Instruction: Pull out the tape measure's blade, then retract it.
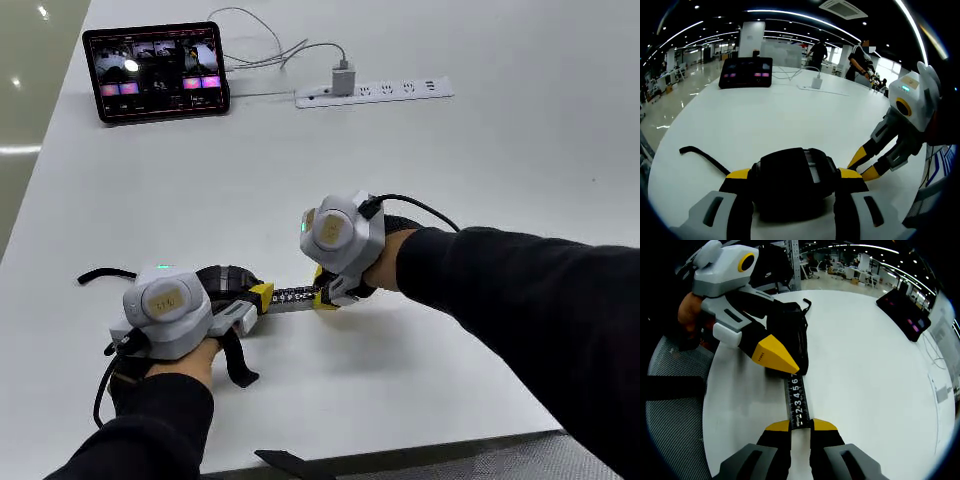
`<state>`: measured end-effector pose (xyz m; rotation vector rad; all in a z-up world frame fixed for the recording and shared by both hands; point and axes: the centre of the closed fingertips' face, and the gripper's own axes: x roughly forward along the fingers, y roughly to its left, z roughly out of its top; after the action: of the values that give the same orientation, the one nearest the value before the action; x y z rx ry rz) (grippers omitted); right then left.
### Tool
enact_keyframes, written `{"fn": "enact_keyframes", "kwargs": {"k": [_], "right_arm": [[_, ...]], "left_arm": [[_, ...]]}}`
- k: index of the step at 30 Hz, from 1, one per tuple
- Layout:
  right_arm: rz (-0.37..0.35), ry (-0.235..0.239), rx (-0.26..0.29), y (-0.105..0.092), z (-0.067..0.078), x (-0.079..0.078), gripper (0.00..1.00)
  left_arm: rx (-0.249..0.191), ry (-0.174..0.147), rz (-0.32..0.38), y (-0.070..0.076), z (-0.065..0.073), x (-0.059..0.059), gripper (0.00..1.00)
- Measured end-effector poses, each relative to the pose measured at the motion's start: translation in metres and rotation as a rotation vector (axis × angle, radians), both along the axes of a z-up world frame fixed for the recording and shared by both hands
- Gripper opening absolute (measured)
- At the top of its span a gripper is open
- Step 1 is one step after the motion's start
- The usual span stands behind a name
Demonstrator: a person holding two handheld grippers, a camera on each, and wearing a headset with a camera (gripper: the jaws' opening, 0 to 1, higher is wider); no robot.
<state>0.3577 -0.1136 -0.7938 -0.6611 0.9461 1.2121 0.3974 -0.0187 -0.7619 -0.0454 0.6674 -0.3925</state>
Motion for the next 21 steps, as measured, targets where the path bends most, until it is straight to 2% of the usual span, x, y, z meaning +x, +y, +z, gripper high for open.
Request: {"fn": "enact_keyframes", "kwargs": {"k": [21], "right_arm": [[0.0,-0.009,0.029,0.0079,0.0004,0.0021,0.09]], "left_arm": [[-0.002,0.003,0.0,0.0004,0.0004,0.0008,0.6]]}}
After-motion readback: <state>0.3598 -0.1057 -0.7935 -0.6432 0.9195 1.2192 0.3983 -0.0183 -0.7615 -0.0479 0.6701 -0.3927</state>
